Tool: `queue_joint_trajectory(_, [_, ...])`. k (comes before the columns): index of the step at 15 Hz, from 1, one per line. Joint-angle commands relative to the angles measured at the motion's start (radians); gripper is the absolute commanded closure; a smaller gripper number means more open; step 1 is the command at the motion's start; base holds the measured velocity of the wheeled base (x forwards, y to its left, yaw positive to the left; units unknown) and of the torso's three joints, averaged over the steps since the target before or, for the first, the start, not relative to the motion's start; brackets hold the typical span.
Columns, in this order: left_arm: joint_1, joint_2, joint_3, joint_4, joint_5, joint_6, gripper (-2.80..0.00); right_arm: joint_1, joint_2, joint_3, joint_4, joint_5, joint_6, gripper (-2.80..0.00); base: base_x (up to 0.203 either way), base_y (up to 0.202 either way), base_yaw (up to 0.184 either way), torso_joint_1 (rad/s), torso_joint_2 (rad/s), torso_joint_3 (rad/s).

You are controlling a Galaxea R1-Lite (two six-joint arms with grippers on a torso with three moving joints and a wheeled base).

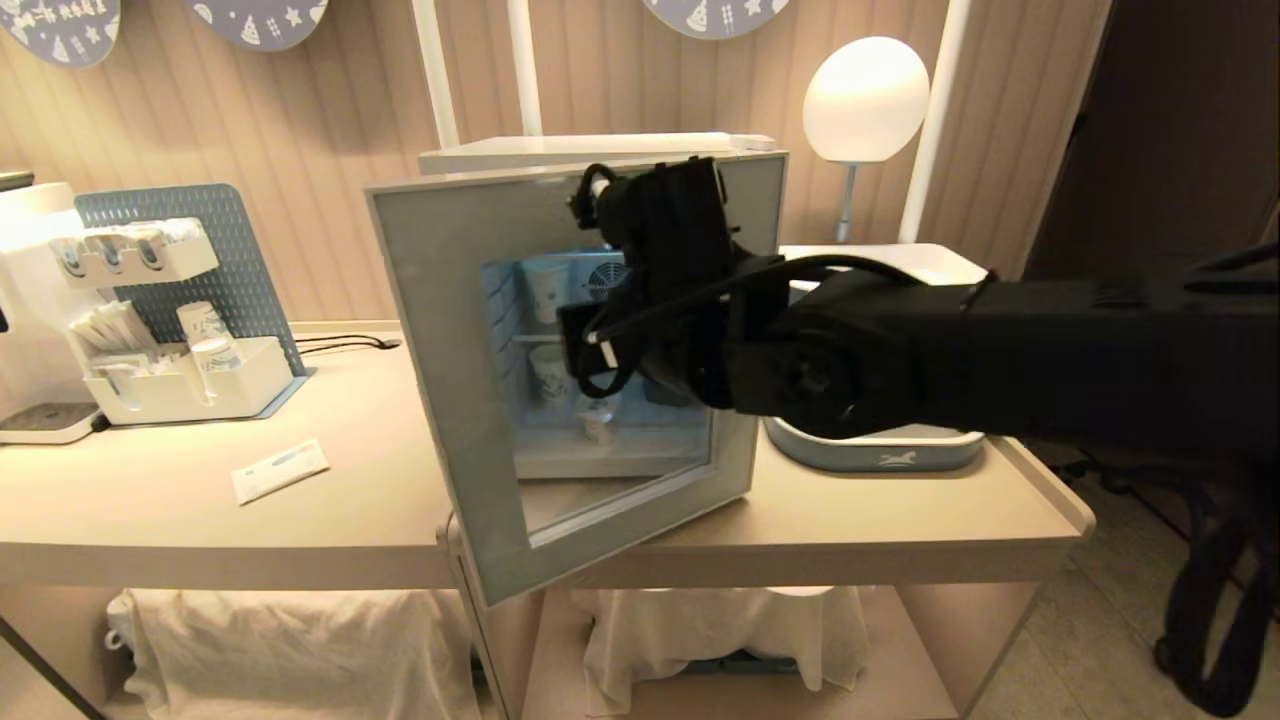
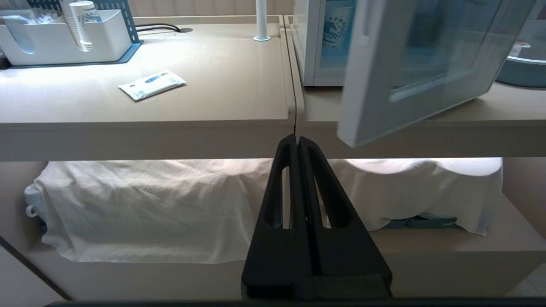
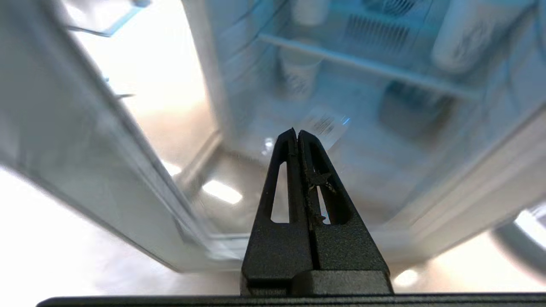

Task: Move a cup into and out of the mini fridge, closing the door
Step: Close the freezer door

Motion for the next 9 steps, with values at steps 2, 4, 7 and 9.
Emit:
queue_joint_trajectory(2, [0.000, 0.000, 0.000, 0.000, 0.001, 0.000, 0.00, -0.004, 0.086, 0.000, -0.131, -0.036, -0.060, 0.00, 0.000, 0.000, 0.000, 0.000, 0.00, 0.000])
queue_joint_trajectory(4, [0.000, 0.000, 0.000, 0.000, 0.001, -0.001, 0.00, -0.055, 0.130, -0.001, -0.230, -0.033, -0.092, 0.00, 0.000, 0.000, 0.000, 0.000, 0.00, 0.000])
queue_joint_trajectory(7, [0.000, 0.000, 0.000, 0.000, 0.001, -0.001, 0.00, -0.136, 0.234, -0.002, -0.345, -0.025, -0.151, 0.00, 0.000, 0.000, 0.000, 0.000, 0.00, 0.000])
queue_joint_trajectory(9, [0.000, 0.000, 0.000, 0.000, 0.000, -0.001, 0.00, -0.184, 0.281, -0.001, -0.413, -0.005, -0.170, 0.00, 0.000, 0.000, 0.000, 0.000, 0.00, 0.000])
